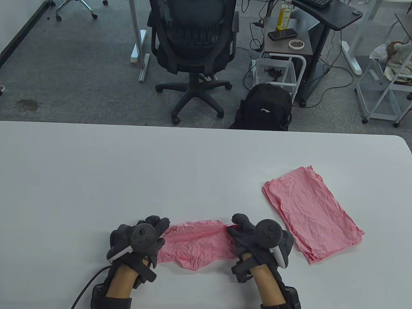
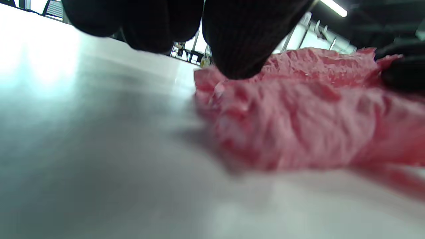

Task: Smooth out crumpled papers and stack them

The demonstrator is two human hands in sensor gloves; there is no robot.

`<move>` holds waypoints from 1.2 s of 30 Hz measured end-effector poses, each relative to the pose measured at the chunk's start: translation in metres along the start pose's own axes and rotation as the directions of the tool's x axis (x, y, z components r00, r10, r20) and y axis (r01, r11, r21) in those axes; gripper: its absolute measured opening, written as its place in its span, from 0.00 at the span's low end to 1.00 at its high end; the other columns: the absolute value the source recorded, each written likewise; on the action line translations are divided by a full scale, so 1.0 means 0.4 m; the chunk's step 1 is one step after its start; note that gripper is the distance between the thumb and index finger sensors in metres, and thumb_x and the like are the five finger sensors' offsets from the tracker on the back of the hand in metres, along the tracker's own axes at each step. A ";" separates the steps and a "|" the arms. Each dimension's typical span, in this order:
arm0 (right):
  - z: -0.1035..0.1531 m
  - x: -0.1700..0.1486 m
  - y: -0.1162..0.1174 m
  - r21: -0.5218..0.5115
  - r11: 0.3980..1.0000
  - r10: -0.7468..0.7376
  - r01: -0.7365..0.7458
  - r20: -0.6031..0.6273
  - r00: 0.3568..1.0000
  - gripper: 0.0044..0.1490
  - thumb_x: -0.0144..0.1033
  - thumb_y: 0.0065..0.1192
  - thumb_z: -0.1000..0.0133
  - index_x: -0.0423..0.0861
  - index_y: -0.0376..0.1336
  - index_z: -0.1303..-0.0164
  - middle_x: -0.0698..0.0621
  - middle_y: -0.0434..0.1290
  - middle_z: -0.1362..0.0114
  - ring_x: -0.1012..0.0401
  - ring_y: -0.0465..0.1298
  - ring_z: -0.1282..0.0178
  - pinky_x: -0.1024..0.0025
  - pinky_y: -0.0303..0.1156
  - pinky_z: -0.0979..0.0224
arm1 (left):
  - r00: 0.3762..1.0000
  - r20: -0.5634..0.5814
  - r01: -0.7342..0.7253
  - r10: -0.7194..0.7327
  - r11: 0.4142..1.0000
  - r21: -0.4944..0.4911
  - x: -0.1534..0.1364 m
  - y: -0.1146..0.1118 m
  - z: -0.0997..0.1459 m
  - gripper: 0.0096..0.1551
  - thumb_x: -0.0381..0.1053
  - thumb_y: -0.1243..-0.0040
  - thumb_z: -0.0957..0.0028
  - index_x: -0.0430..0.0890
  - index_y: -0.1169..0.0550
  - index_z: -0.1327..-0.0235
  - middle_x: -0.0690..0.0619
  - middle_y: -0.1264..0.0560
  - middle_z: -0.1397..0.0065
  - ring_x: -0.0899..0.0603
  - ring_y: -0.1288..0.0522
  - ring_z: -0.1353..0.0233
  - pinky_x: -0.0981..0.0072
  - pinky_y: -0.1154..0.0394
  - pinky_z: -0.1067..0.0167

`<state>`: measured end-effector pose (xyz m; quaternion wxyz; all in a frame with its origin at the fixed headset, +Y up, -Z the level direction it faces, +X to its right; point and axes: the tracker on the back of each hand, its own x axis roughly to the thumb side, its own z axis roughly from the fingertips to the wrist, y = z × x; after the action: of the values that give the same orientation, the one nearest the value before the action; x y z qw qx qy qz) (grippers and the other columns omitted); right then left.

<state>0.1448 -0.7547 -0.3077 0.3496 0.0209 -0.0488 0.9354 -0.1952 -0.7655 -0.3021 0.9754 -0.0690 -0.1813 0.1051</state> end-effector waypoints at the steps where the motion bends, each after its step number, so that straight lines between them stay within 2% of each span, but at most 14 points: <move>1: 0.001 0.005 -0.001 -0.008 1.000 0.025 -0.025 0.017 1.000 0.40 0.41 0.74 0.47 0.44 0.60 0.27 0.33 0.69 0.31 0.36 0.77 0.44 0.46 0.75 0.50 | 1.000 0.002 0.015 -0.015 0.999 -0.035 0.002 -0.004 -0.003 0.40 0.53 0.30 0.48 0.50 0.31 0.21 0.44 0.42 0.19 0.34 0.34 0.28 0.37 0.38 0.30; 4: 0.006 0.035 -0.021 -0.090 0.992 0.104 -0.091 0.153 0.983 0.38 0.38 0.74 0.47 0.48 0.61 0.27 0.34 0.60 0.22 0.32 0.63 0.29 0.33 0.61 0.35 | 0.998 0.056 -0.006 0.004 0.999 0.033 0.015 0.005 -0.002 0.38 0.55 0.31 0.47 0.53 0.29 0.22 0.47 0.48 0.15 0.31 0.45 0.17 0.28 0.48 0.26; 7: 0.023 0.084 -0.031 -0.139 0.983 0.158 -0.122 0.285 0.945 0.27 0.33 0.73 0.47 0.48 0.70 0.36 0.40 0.69 0.28 0.36 0.60 0.24 0.27 0.54 0.31 | 0.987 0.148 -0.068 0.059 0.996 0.057 0.036 0.007 -0.003 0.29 0.54 0.33 0.46 0.52 0.20 0.30 0.50 0.45 0.15 0.32 0.47 0.14 0.25 0.51 0.26; 9: 0.026 0.113 -0.013 -0.080 0.985 0.169 -0.150 0.355 0.919 0.22 0.30 0.74 0.48 0.46 0.74 0.42 0.41 0.78 0.38 0.40 0.71 0.32 0.35 0.64 0.34 | 0.976 0.208 -0.072 0.066 0.997 0.018 0.053 0.002 -0.010 0.27 0.53 0.33 0.46 0.51 0.19 0.31 0.51 0.38 0.16 0.34 0.46 0.13 0.25 0.52 0.26; 12: 0.026 0.128 0.058 0.079 0.936 0.293 -0.342 0.364 0.884 0.24 0.30 0.75 0.50 0.45 0.74 0.42 0.42 0.83 0.49 0.43 0.80 0.47 0.43 0.73 0.45 | 0.970 0.234 -0.056 0.058 0.998 -0.014 0.076 -0.007 -0.015 0.29 0.50 0.33 0.46 0.51 0.21 0.30 0.48 0.20 0.31 0.36 0.24 0.26 0.28 0.42 0.27; 14: 0.019 0.123 0.090 0.190 0.857 0.399 -0.478 0.340 0.851 0.25 0.33 0.76 0.50 0.47 0.74 0.41 0.45 0.83 0.51 0.45 0.81 0.48 0.44 0.73 0.44 | 0.971 0.237 -0.006 0.013 1.000 -0.030 0.089 -0.009 -0.019 0.28 0.49 0.32 0.47 0.49 0.20 0.31 0.47 0.16 0.41 0.36 0.19 0.38 0.33 0.35 0.31; 16: 0.015 0.108 0.115 0.276 0.794 0.453 -0.542 0.326 0.830 0.29 0.39 0.78 0.51 0.48 0.72 0.40 0.47 0.79 0.50 0.45 0.77 0.43 0.40 0.68 0.38 | 0.968 0.239 0.083 -0.070 0.995 -0.046 0.102 -0.010 -0.019 0.27 0.51 0.31 0.47 0.49 0.18 0.33 0.49 0.15 0.45 0.38 0.18 0.43 0.36 0.32 0.32; 18: 0.014 0.098 0.112 0.297 0.815 0.411 -0.497 0.308 0.858 0.33 0.41 0.80 0.53 0.48 0.71 0.37 0.42 0.74 0.40 0.41 0.72 0.37 0.36 0.63 0.35 | 0.959 0.242 0.161 -0.147 0.986 -0.039 0.113 -0.018 -0.014 0.33 0.58 0.28 0.51 0.51 0.20 0.30 0.48 0.19 0.37 0.37 0.21 0.37 0.34 0.36 0.30; 20: 0.015 0.081 0.108 0.435 0.771 0.406 -0.466 0.229 0.885 0.43 0.46 0.78 0.52 0.50 0.62 0.26 0.38 0.59 0.22 0.36 0.59 0.24 0.30 0.53 0.29 | 0.952 0.232 0.229 -0.200 0.968 -0.104 0.116 -0.034 -0.019 0.44 0.67 0.30 0.54 0.54 0.27 0.23 0.47 0.30 0.23 0.34 0.31 0.23 0.30 0.42 0.26; 22: 0.014 0.064 0.104 0.492 0.766 0.365 -0.414 0.197 0.910 0.48 0.48 0.77 0.51 0.52 0.57 0.23 0.39 0.52 0.18 0.37 0.53 0.21 0.30 0.49 0.27 | 0.967 0.197 0.209 -0.160 0.943 -0.260 0.111 -0.052 -0.026 0.52 0.73 0.35 0.52 0.54 0.37 0.17 0.49 0.44 0.16 0.34 0.44 0.15 0.26 0.50 0.24; 25: 0.009 0.036 0.097 0.540 0.752 0.364 -0.379 0.139 0.921 0.55 0.53 0.76 0.52 0.53 0.50 0.19 0.39 0.42 0.14 0.37 0.43 0.18 0.29 0.44 0.26 | 0.986 0.152 0.120 -0.075 0.944 -0.308 0.100 -0.064 -0.026 0.58 0.76 0.34 0.55 0.54 0.42 0.14 0.47 0.52 0.13 0.33 0.53 0.12 0.25 0.55 0.24; 27: -0.001 0.011 0.087 0.539 0.768 0.374 -0.346 0.060 0.925 0.57 0.55 0.75 0.52 0.52 0.47 0.19 0.38 0.39 0.14 0.36 0.39 0.18 0.28 0.41 0.26 | 0.989 0.113 0.131 -0.093 0.906 -0.402 0.082 -0.070 -0.030 0.62 0.80 0.38 0.54 0.56 0.49 0.14 0.47 0.60 0.13 0.32 0.60 0.12 0.25 0.58 0.24; 31: -0.005 -0.017 0.078 0.503 0.805 0.374 -0.316 -0.016 0.927 0.55 0.59 0.67 0.48 0.52 0.42 0.18 0.37 0.34 0.15 0.36 0.34 0.19 0.28 0.36 0.27 | 1.000 0.016 0.030 -0.025 0.881 -0.472 0.060 -0.079 -0.022 0.69 0.81 0.37 0.58 0.54 0.56 0.15 0.46 0.67 0.16 0.34 0.68 0.13 0.26 0.64 0.25; 36: -0.002 0.061 0.053 0.173 0.912 0.326 -0.372 0.246 0.913 0.35 0.37 0.73 0.49 0.50 0.65 0.29 0.37 0.52 0.17 0.35 0.45 0.19 0.27 0.40 0.27 | 0.992 -0.031 0.101 -0.126 0.897 -0.431 0.063 -0.060 -0.014 0.66 0.79 0.43 0.53 0.46 0.55 0.16 0.44 0.67 0.17 0.32 0.68 0.15 0.26 0.63 0.25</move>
<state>0.1124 -0.7545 -0.3081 0.1643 0.1493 0.0131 0.9749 -0.1658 -0.7836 -0.2946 0.9457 -0.2737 -0.1751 0.0037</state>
